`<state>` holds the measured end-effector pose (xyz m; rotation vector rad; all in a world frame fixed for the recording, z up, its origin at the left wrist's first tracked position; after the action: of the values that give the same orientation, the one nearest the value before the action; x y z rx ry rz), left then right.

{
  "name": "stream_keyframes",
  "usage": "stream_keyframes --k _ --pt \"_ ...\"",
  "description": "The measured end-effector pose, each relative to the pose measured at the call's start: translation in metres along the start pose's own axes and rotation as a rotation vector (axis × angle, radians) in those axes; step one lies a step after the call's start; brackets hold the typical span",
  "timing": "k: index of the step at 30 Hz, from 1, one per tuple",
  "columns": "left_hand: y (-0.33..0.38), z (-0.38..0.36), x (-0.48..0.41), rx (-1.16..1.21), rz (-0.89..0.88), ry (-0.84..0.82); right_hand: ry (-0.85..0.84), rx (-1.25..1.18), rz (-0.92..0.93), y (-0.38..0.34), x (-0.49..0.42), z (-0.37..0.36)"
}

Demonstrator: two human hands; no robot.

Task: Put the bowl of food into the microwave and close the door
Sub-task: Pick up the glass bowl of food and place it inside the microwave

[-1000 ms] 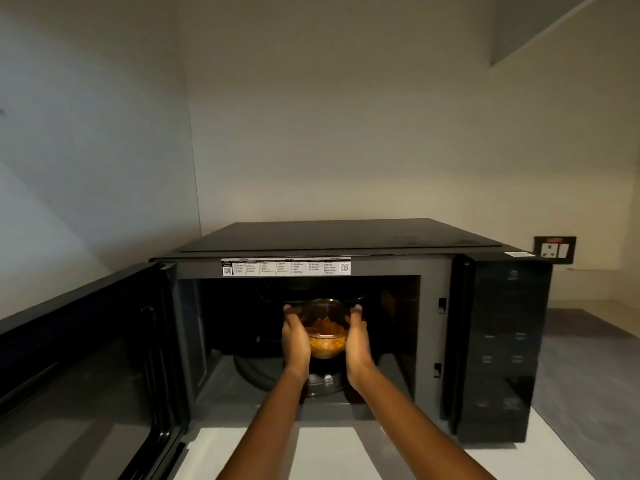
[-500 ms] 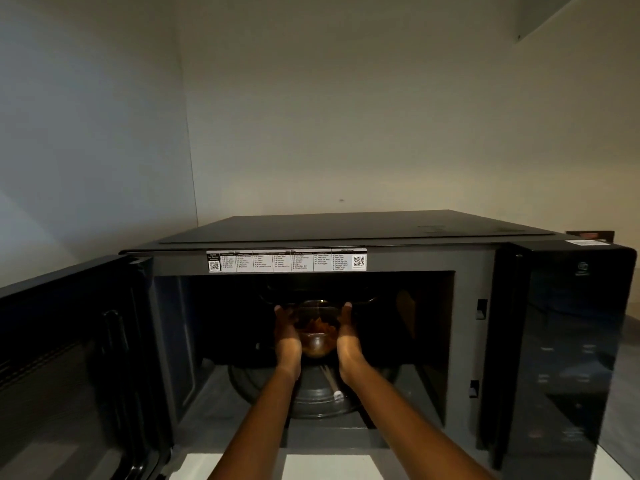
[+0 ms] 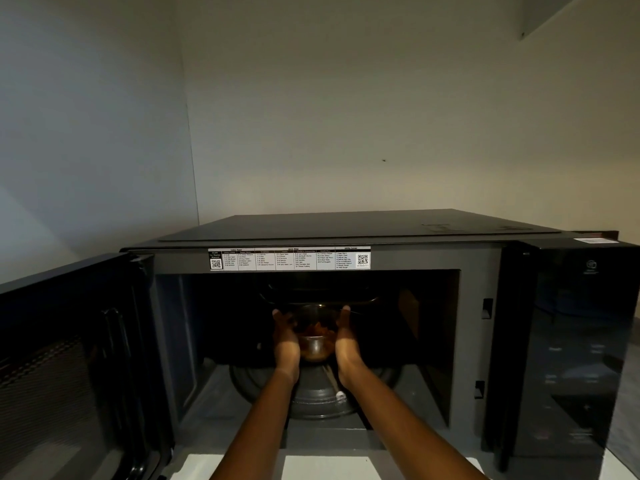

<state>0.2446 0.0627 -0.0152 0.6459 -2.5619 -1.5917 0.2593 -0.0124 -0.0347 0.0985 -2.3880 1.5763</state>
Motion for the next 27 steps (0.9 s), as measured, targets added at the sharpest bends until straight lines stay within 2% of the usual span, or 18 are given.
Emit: stream_keyframes --k 7,11,14,18,23,27 --pt "-0.003 0.0 -0.008 -0.103 0.05 -0.012 0.004 -0.025 0.033 0.003 -0.017 0.001" --pt "-0.006 0.001 -0.007 -0.156 0.065 -0.001 -0.012 0.06 0.017 0.006 -0.024 0.004" --pt "-0.005 0.005 -0.005 -0.238 0.012 -0.007 0.02 0.143 0.044 0.002 -0.012 0.008" --pt "0.026 0.013 0.021 -0.469 -0.095 0.07 0.081 0.248 0.06 -0.009 0.029 0.018" --pt "0.047 0.016 0.05 -0.636 -0.197 0.079 0.216 0.486 0.211 -0.015 0.072 0.037" --pt "0.069 0.014 0.086 -0.795 -0.283 0.079 0.192 0.645 0.377 -0.003 0.118 0.051"
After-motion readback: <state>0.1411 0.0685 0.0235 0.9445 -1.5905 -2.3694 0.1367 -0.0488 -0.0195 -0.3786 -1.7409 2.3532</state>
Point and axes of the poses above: each hand's wrist, its own x-axis away from the middle knuckle, its own z-axis out of the back of the hand, y = z × x, the point moved 2 cm from there along -x, towards the middle knuckle, and after that the axes turned 10 degrees about -z, right-handed, at the moved point
